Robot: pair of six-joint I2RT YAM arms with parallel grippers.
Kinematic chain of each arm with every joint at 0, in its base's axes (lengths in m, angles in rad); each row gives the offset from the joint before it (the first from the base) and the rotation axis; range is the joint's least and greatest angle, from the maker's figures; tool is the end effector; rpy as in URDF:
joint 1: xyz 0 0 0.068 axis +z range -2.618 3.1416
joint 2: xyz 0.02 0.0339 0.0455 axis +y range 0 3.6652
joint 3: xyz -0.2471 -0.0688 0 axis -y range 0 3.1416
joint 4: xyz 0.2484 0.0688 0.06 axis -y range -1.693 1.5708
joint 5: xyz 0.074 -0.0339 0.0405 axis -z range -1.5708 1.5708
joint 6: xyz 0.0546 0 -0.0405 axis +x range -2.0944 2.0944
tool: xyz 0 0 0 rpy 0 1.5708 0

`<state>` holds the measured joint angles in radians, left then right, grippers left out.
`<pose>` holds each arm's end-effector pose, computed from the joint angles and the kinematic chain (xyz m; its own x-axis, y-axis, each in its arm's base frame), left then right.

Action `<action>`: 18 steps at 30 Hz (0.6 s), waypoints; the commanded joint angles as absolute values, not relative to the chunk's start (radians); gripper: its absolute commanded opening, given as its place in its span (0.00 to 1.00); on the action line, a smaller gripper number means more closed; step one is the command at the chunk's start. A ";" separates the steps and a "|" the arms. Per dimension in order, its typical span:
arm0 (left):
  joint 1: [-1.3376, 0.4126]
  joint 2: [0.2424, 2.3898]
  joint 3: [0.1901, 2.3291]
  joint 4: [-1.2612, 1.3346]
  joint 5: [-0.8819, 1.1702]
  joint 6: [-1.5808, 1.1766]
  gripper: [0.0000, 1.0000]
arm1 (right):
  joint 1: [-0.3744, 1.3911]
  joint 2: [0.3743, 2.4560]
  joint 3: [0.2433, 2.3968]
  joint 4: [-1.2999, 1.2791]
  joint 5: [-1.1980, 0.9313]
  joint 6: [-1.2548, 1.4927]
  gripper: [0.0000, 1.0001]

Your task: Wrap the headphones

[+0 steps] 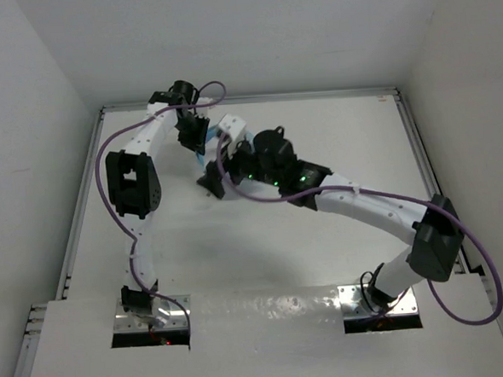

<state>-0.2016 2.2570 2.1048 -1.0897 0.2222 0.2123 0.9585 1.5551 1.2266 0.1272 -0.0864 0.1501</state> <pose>0.4603 -0.1064 0.2059 -0.8506 0.3836 -0.3597 0.4545 0.8803 -0.1358 0.2240 0.3271 0.3115 -0.2428 -0.0865 -0.9662 -0.8370 0.5222 0.1636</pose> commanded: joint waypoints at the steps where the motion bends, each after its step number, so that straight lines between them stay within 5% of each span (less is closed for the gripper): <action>1: -0.152 2.163 2.117 -1.058 0.308 0.175 0.00 | 0.794 1.464 1.206 0.170 -0.101 0.323 0.99; 9: -0.069 2.134 2.076 -1.049 0.318 0.166 0.00 | 0.496 1.339 1.101 0.097 -0.072 0.465 0.99; 18: -0.052 2.108 2.056 -1.034 0.313 0.164 0.00 | 0.385 1.337 1.153 -0.093 -0.003 0.407 0.94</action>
